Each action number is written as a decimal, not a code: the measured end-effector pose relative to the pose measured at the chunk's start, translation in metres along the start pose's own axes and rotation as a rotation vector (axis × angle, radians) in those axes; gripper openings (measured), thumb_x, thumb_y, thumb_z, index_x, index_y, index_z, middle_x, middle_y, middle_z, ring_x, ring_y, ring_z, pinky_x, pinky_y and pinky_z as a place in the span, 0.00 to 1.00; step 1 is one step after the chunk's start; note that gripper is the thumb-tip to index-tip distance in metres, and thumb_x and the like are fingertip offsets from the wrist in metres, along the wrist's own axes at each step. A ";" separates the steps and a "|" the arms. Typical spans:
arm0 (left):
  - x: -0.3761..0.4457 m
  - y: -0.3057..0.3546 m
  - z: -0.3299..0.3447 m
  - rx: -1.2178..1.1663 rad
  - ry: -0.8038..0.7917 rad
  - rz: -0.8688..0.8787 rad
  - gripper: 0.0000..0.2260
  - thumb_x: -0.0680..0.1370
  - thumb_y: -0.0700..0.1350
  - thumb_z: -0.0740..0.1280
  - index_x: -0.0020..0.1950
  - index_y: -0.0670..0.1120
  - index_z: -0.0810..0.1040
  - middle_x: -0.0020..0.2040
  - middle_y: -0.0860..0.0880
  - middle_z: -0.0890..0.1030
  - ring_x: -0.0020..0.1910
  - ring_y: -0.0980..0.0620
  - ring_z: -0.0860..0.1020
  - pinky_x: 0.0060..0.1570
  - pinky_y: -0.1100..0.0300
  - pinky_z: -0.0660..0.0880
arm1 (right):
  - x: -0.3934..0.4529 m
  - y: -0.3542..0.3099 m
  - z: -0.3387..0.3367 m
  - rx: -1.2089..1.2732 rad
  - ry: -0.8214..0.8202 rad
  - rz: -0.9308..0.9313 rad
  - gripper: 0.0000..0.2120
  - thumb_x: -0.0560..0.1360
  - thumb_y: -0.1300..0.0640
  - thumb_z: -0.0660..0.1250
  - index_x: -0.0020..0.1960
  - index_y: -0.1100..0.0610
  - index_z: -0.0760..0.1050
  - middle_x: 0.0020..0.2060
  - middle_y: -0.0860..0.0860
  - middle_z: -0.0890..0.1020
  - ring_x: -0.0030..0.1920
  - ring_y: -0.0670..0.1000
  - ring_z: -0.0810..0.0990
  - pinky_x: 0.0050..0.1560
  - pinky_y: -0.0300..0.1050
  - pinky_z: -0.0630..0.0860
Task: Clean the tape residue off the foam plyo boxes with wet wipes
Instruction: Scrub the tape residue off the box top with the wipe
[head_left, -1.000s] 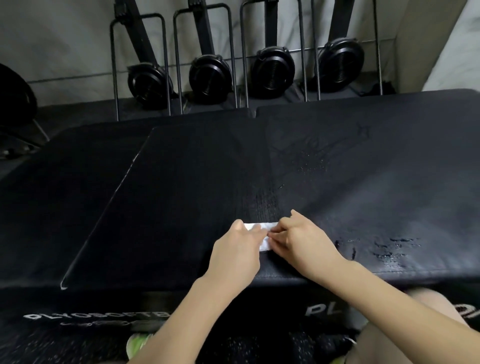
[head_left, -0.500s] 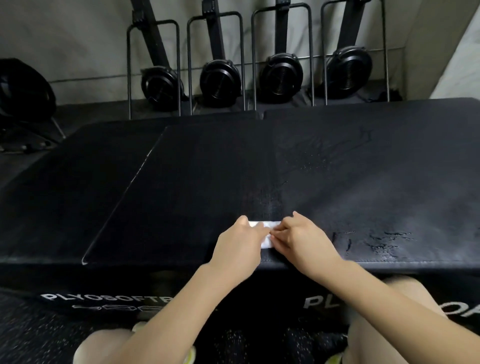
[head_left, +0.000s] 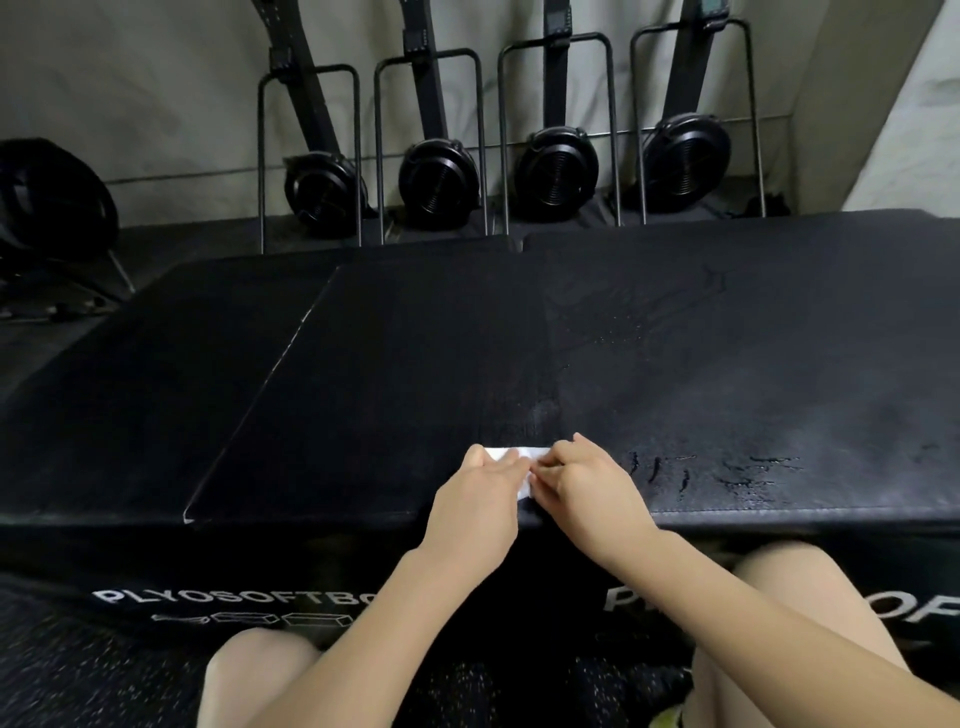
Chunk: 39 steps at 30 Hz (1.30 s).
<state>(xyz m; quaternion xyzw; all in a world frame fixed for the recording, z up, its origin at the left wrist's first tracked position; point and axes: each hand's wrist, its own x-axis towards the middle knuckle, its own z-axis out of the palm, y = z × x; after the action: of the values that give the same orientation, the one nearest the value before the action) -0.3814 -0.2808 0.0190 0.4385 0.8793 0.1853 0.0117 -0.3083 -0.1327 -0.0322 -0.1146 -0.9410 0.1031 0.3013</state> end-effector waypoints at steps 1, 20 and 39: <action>-0.006 0.002 0.001 0.002 0.020 0.014 0.13 0.82 0.45 0.59 0.65 0.57 0.71 0.46 0.55 0.64 0.37 0.56 0.68 0.35 0.62 0.68 | -0.006 -0.002 -0.001 0.000 0.005 -0.011 0.20 0.78 0.49 0.58 0.41 0.54 0.86 0.35 0.46 0.77 0.34 0.51 0.77 0.67 0.54 0.75; -0.065 -0.084 -0.003 -0.157 0.154 0.105 0.22 0.74 0.42 0.74 0.64 0.60 0.76 0.44 0.59 0.69 0.35 0.62 0.73 0.34 0.66 0.78 | -0.015 -0.080 0.024 -0.040 0.042 -0.243 0.08 0.73 0.61 0.66 0.40 0.54 0.83 0.37 0.47 0.76 0.41 0.48 0.73 0.72 0.51 0.69; -0.125 -0.245 -0.063 -0.034 0.368 -0.103 0.20 0.70 0.29 0.74 0.61 0.40 0.82 0.53 0.60 0.71 0.53 0.66 0.75 0.59 0.78 0.67 | 0.061 -0.265 0.076 -0.281 -0.479 -0.521 0.14 0.77 0.58 0.69 0.62 0.57 0.78 0.59 0.54 0.75 0.60 0.56 0.73 0.72 0.52 0.65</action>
<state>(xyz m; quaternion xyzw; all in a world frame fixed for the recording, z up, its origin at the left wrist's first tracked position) -0.5036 -0.5316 -0.0226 0.3514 0.8846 0.2765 -0.1325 -0.4416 -0.3776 0.0100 0.1158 -0.9873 -0.0829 0.0703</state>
